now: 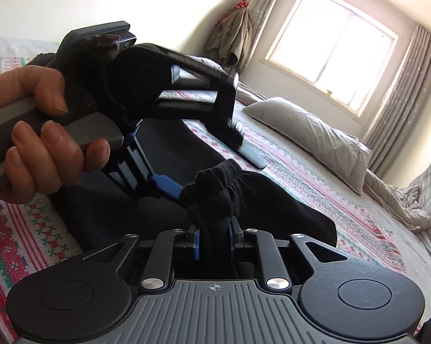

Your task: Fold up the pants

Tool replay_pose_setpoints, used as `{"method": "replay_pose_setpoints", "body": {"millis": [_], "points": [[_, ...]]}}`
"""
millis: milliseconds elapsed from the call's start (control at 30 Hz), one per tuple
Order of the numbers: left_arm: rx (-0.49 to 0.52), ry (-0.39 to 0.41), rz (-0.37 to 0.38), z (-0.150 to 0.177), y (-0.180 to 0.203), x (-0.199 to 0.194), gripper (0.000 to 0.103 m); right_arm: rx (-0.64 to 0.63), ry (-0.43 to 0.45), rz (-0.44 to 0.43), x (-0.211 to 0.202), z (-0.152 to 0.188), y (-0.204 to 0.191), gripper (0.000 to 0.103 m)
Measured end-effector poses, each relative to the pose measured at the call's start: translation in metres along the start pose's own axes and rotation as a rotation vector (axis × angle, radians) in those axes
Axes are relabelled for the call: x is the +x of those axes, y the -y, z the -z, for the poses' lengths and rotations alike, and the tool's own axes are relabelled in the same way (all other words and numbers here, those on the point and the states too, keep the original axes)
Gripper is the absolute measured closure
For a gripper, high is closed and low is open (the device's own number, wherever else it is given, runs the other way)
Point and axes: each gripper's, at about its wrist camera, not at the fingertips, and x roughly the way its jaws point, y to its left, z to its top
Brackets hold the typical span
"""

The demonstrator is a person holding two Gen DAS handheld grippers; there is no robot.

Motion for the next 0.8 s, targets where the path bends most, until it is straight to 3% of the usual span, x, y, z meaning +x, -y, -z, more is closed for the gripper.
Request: {"method": "replay_pose_setpoints", "body": {"millis": [67, 267, 333, 433, 500, 567, 667, 800], "points": [[-0.017, -0.029, -0.016, -0.001, -0.001, 0.002, 0.027, 0.023, 0.018, -0.013, -0.004, -0.001, 0.001, 0.087], [-0.041, -0.045, 0.025, -0.004, -0.001, -0.006, 0.004, 0.048, 0.056, 0.003, -0.012, -0.006, 0.001, 0.088], [-0.029, -0.047, 0.014, -0.002, 0.003, -0.003, 0.004, 0.061, 0.065, -0.025, -0.014, -0.007, 0.002, 0.088], [0.026, 0.011, -0.070, 0.001, 0.008, -0.009, 0.029, 0.030, 0.070, -0.085, -0.011, -0.007, 0.000, 0.087], [0.046, 0.041, -0.099, 0.001, 0.007, -0.016, 0.053, -0.002, 0.047, -0.082, -0.009, -0.005, -0.008, 0.082], [0.071, 0.059, -0.125, -0.002, 0.007, -0.022, 0.062, -0.005, 0.033, -0.093, -0.007, -0.004, -0.009, 0.080], [0.196, 0.083, -0.241, -0.007, 0.020, -0.032, 0.066, 0.058, 0.020, -0.149, -0.005, -0.005, -0.002, 0.068], [0.325, 0.097, -0.389, -0.017, 0.030, -0.053, 0.067, 0.239, -0.024, -0.303, 0.002, -0.007, 0.014, 0.056]]}}
